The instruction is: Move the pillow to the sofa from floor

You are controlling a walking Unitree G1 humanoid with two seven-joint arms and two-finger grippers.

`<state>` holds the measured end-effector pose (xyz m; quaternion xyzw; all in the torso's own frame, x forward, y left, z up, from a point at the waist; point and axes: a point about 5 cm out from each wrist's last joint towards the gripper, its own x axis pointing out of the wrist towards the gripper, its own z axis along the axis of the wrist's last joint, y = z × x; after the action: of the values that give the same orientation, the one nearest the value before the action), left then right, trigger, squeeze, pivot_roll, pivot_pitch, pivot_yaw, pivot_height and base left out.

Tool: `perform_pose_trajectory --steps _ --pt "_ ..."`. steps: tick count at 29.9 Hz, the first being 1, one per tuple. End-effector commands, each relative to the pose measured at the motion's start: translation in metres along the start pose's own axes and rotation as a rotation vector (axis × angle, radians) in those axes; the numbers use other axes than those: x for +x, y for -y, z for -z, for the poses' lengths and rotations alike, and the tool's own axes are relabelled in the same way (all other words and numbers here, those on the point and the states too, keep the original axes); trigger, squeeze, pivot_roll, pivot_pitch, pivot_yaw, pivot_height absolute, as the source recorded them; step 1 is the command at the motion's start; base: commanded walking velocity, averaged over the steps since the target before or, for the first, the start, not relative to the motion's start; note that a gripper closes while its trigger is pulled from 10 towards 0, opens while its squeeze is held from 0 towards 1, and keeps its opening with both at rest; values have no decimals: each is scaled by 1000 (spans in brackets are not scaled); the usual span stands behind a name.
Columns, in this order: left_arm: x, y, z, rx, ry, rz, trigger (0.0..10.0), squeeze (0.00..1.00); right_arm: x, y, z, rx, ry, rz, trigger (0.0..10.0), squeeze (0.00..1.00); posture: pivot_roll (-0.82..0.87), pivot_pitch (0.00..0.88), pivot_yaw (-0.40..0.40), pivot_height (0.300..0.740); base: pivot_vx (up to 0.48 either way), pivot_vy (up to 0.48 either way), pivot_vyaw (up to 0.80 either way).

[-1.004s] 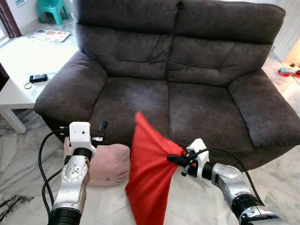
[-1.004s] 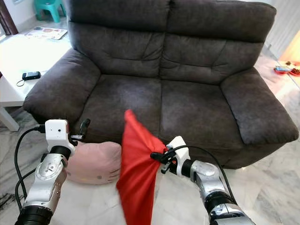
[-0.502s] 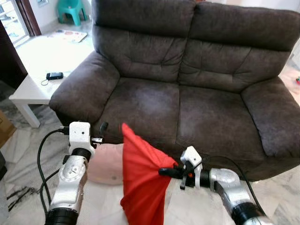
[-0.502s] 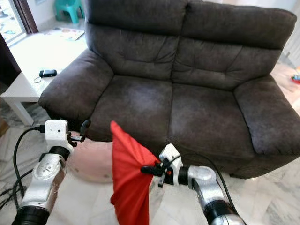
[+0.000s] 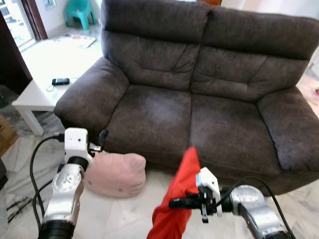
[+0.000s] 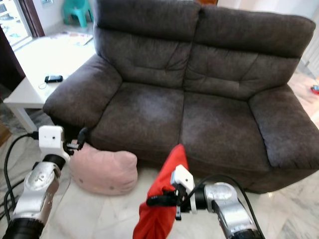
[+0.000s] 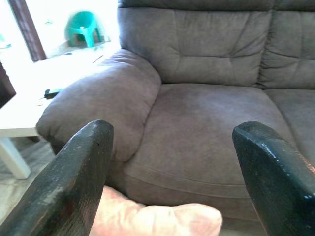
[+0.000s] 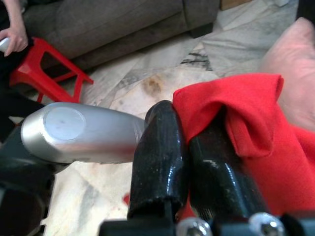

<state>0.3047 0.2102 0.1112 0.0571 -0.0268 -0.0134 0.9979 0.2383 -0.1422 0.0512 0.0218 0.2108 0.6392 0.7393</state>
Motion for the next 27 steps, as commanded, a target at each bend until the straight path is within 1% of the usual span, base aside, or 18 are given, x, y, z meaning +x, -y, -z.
perform_pose_trajectory --steps 1,6,11,12,13,16,17,18,19,20,21,23,24,25,27 --pt "2 6 0 -13 -7 25 10000 0 1 -5 -23 -82 71 -52 10000 0 125 0 -106 740 0 0 0" --pt "2 7 1 -19 -14 47 10000 0 -1 -13 -18 -67 47 -51 10000 0 121 0 -104 740 0 0 0" --pt "3 9 1 -22 -21 69 10000 0 -1 -20 -21 -70 48 -58 10000 0 120 0 -104 740 0 0 0" --pt "4 10 1 -22 -21 70 10000 0 -1 -20 -22 -74 46 -56 10000 0 120 0 -104 740 0 0 0" --pt "4 11 1 -24 -22 73 10000 0 -2 -17 -24 -93 42 -18 10000 0 120 0 -106 740 0 0 0" --pt "5 11 1 -25 -22 75 10000 0 -2 -14 -24 -105 42 8 10000 0 120 0 -106 740 0 0 0" --pt "5 13 1 -28 -22 75 10000 0 -6 22 -32 -187 51 349 10000 0 118 0 -110 740 0 0 0" --pt "5 13 1 -28 -22 75 10000 0 -6 22 -32 -187 51 349 10000 0 118 0 -110 740 0 0 0" --pt "5 14 1 -30 -22 76 10000 0 -9 36 -36 -221 56 502 10000 0 118 0 -110 740 0 0 0" --pt "5 16 2 -33 -23 75 10000 0 -13 57 -41 -161 91 715 10000 0 118 0 -111 740 0 0 0" --pt "5 17 3 -34 -24 75 10000 0 -14 61 -42 -136 101 753 10000 0 117 0 -111 740 0 0 0" --pt "6 19 2 -39 -21 73 10000 0 -14 69 -50 -152 132 864 10000 0 116 0 -110 740 0 0 0" --pt "6 20 2 -39 -20 73 10000 0 -13 72 -52 -154 142 891 10000 0 115 0 -108 740 0 0 0" --pt "6 20 2 -39 -20 73 10000 0 -13 72 -52 -154 142 891 10000 0 115 0 -108 740 0 0 0" --pt "7 20 1 -42 -15 68 10000 0 -13 80 -61 -145 173 990 10000 0 115 0 -107 740 0 0 0"
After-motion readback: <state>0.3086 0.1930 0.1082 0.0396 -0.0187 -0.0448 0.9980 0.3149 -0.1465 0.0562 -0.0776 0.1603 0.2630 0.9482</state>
